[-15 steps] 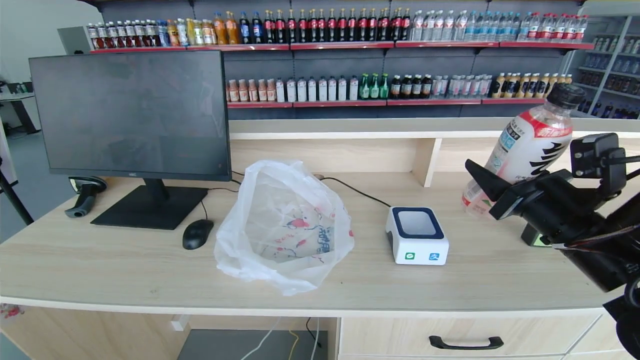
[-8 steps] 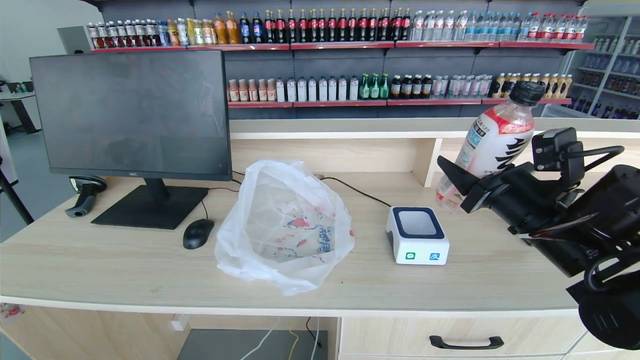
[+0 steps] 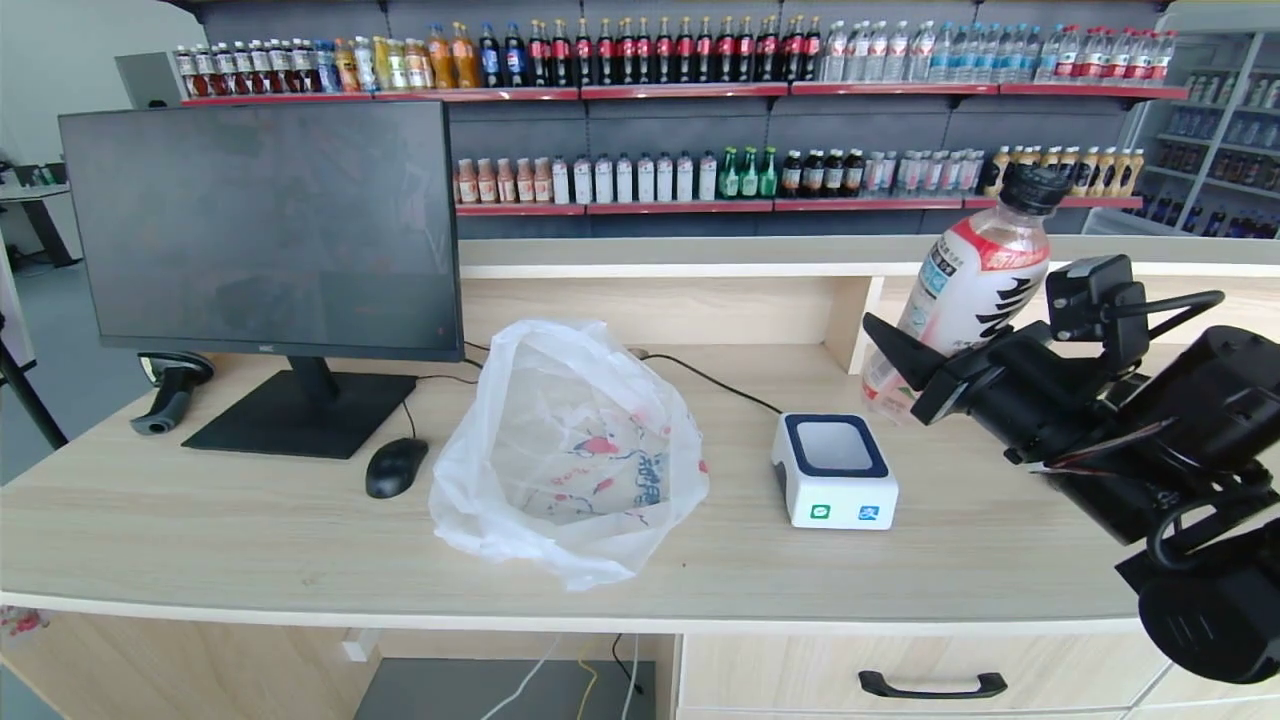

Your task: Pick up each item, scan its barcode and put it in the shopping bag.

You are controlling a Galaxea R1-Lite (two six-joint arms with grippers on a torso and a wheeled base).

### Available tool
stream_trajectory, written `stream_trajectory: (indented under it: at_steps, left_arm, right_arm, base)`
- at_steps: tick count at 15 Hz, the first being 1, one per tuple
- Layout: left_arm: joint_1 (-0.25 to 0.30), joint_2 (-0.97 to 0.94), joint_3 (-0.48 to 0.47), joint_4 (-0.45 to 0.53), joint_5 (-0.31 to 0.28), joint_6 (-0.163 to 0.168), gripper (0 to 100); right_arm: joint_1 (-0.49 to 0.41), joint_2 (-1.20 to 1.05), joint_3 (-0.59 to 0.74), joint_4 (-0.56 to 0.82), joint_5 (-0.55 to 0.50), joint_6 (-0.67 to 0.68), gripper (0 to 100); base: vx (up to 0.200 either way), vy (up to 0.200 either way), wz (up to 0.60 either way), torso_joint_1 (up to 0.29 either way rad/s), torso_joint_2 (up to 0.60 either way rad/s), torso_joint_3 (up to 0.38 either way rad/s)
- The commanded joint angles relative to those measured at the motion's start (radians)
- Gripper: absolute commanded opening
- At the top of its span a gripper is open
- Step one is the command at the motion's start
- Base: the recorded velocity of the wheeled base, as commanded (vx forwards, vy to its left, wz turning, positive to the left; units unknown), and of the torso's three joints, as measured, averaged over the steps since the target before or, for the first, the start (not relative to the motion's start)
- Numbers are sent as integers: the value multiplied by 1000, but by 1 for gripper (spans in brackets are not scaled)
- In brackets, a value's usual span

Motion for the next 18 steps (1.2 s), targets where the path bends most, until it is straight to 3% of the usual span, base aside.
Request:
stream_trajectory:
  at_steps: [1, 3, 9, 13, 16, 18]
  left_arm:
    - [0, 0, 0, 0, 0, 0, 100]
    - [0, 0, 0, 0, 0, 0, 100]
    - [0, 0, 0, 0, 0, 0, 100]
    - [0, 0, 0, 0, 0, 0, 100]
    - [0, 0, 0, 0, 0, 0, 100]
    - [0, 0, 0, 0, 0, 0, 100]
  right_arm:
    - [-1, 13, -8, -1, 32, -17, 0]
    - [-8, 36, -22, -1, 136, -57, 0]
    - [-8, 92, -46, -1, 204, -116, 0]
    - [-8, 134, -112, -1, 408, -313, 0]
    - [-17, 143, -106, -1, 437, -397, 0]
    - [-28, 154, -106, -1, 528, -540, 0]
  base:
    - [0, 0, 0, 0, 0, 0]
    - [0, 0, 0, 0, 0, 0]
    - [0, 0, 0, 0, 0, 0]
    - [0, 0, 0, 0, 0, 0]
    - [0, 0, 0, 0, 0, 0]
    - [0, 0, 0, 0, 0, 0]
